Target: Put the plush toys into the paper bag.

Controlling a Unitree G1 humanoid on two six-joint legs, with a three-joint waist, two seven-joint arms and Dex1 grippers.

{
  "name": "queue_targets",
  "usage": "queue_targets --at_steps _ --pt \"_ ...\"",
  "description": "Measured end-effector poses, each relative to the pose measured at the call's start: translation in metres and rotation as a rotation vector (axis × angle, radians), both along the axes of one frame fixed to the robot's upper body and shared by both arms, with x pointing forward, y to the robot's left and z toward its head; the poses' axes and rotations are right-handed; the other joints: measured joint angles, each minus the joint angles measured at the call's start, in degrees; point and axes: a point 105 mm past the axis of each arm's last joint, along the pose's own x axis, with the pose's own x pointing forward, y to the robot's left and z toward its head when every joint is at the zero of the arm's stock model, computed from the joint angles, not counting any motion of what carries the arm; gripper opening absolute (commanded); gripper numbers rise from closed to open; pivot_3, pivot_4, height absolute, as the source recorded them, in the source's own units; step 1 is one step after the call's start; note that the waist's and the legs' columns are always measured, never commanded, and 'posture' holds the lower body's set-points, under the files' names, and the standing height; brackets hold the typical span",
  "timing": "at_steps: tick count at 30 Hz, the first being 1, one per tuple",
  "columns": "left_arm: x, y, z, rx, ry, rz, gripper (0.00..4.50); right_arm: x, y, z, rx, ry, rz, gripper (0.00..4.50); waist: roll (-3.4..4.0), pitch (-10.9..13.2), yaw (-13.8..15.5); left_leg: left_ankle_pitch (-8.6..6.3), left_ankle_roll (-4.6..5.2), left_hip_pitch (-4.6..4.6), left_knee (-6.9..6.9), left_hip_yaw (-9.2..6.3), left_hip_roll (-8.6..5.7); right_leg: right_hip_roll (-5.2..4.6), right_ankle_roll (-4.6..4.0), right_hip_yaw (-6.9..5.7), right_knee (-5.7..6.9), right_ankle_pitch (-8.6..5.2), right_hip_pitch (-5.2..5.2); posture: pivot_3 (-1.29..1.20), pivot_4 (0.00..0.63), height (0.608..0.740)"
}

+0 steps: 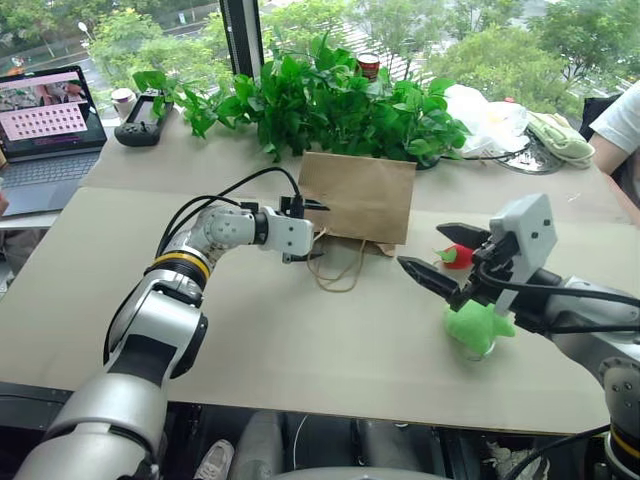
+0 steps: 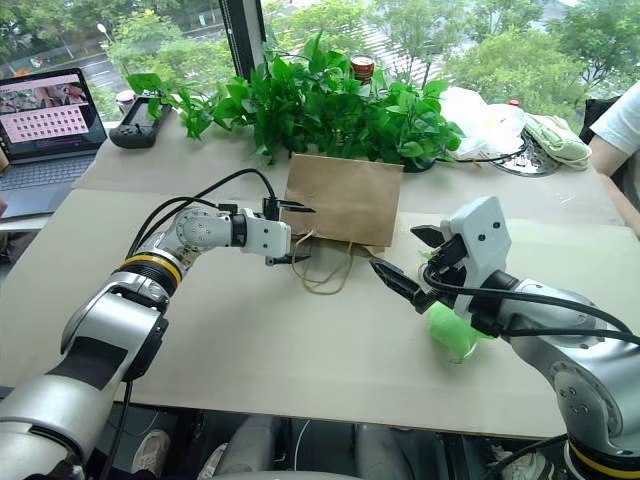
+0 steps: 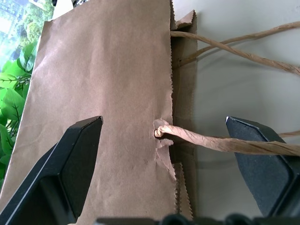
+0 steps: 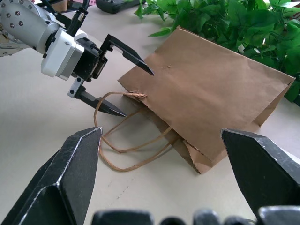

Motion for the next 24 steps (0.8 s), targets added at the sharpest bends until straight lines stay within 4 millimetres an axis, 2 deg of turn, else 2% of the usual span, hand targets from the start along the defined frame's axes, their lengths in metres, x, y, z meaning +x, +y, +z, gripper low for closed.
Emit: queue_targets --at_steps 9,10,18,24 --pt "-0.0026 -0.0015 -0.0031 0.009 0.028 -0.017 0.3 -0.0002 -0.0006 -0.0012 0.004 0.008 -0.01 4.5 0.0 0.0 0.02 0.0 0.0 0.0 0.0 0.0 0.0 0.0 0.0 0.0 0.0 0.0 0.01 0.0 0.15 0.713" --pt "-0.0027 -0.0018 -0.0032 0.008 0.028 -0.018 0.02 -0.0003 -0.0007 -0.0011 0.003 0.008 -0.01 4.5 0.0 0.0 0.02 0.0 0.0 0.0 0.0 0.0 0.0 0.0 0.0 0.0 0.0 0.0 0.01 0.0 0.15 0.713" --pt "-0.0033 -0.005 -0.0028 -0.007 0.031 -0.023 0.02 0.001 -0.0023 -0.0009 0.002 0.005 -0.028 4.5 0.0 0.0 -0.01 0.0 0.0 0.01 0.01 -0.01 0.0 0.0 0.0 0.0 0.01 0.0 0.01 0.0 0.15 0.713" --pt "-0.0059 0.0002 0.0057 -0.108 0.079 -0.024 0.02 0.0014 -0.0031 -0.0016 0.003 0.008 -0.032 4.5 0.0 0.0 -0.06 0.0 0.0 0.02 0.01 0.0 0.0 0.0 0.0 0.0 0.03 0.0 0.01 0.0 0.15 0.713"
